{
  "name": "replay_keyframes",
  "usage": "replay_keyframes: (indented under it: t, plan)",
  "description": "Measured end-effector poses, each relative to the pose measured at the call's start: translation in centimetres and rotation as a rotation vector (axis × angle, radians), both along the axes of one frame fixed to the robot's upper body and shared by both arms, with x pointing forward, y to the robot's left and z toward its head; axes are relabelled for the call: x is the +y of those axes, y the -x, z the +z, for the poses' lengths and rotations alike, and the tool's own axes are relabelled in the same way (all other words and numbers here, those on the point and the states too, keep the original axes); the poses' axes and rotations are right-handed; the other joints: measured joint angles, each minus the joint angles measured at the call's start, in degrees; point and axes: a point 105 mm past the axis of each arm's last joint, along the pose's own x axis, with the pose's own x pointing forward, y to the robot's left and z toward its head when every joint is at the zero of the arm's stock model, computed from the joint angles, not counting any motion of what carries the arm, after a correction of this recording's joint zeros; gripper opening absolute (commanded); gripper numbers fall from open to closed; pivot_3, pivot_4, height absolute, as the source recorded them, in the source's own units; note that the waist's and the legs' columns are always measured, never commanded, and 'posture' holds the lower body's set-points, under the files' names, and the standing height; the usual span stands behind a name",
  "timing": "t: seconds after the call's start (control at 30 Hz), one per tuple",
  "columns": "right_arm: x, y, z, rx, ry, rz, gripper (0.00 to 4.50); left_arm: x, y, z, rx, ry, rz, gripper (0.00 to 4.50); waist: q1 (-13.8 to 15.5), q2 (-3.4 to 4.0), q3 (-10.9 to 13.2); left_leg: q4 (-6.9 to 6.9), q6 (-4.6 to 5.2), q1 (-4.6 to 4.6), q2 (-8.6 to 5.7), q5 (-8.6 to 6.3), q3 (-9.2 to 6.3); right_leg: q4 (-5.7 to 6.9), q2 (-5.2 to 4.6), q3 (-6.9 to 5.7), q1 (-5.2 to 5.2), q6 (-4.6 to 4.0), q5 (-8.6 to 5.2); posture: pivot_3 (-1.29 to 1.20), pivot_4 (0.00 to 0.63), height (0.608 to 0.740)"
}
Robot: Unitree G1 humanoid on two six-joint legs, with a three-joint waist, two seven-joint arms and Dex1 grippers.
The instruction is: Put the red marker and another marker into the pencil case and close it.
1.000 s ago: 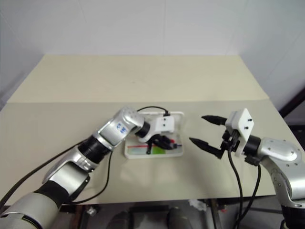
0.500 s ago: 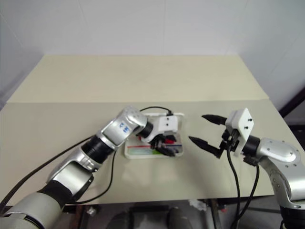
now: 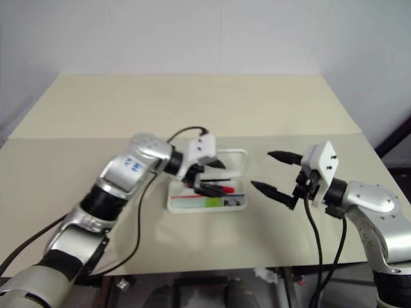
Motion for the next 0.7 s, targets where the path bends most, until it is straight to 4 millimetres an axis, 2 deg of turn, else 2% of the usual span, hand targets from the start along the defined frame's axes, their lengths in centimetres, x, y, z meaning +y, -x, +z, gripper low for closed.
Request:
replay_keyframes:
  t: [0.13, 0.27, 0.47, 0.57, 0.7]
  plan:
    - [0.4, -0.3, 0.2, 0.004, 0.001, 0.043, 4.5, 2.3, 0.9, 2.1, -0.02, 0.117, 0.006, 4.44, -0.1, 0.01, 0.0, -0.02, 0.0, 0.01, 0.01, 0.0, 0.01, 0.0, 0.0, 0.0, -0.01, 0.0, 0.0, 0.0, 0.15, 0.74]
    - [0.7, -0.5, 0.8, -0.012, 0.011, 0.098, 4.5, 7.4, 1.2, 2.4, -0.042, 0.099, 0.075, 4.44, -0.5, 0.02, 0.0, -0.06, 0.0, 0.08, 0.04, 0.0, -0.02, 0.09, 0.03, -0.02, -0.03, -0.03, -0.01, 0.0, 0.15, 0.74]
    - [0.8, -1.0, 1.0, -0.015, 0.029, 0.123, 4.5, 10.1, 1.1, 4.3, -0.138, 0.127, 0.13, 4.44, 0.2, 0.02, 0.0, 0.08, 0.0, 0.03, 0.01, 0.0, 0.01, 0.02, -0.01, -0.02, 0.03, -0.02, 0.01, 0.0, 0.15, 0.74]
    - [0.8, -1.1, 1.2, -0.027, 0.035, 0.128, 4.5, 10.8, 0.9, 4.9, -0.179, 0.157, 0.142, 3.81, 0.0, 0.02, 0.0, 0.01, 0.0, 0.03, 0.02, 0.0, 0.01, 0.01, 0.0, -0.02, 0.01, -0.02, 0.01, 0.0, 0.15, 0.74]
    - [0.7, -1.2, 1.0, -0.018, 0.034, 0.13, 4.5, 13.6, -0.1, 3.7, -0.15, 0.18, 0.245, 2.49, -0.5, 0.03, 0.0, -0.04, 0.0, 0.04, 0.04, 0.0, 0.06, 0.06, 0.01, 0.0, -0.06, -0.03, 0.0, 0.0, 0.15, 0.74]
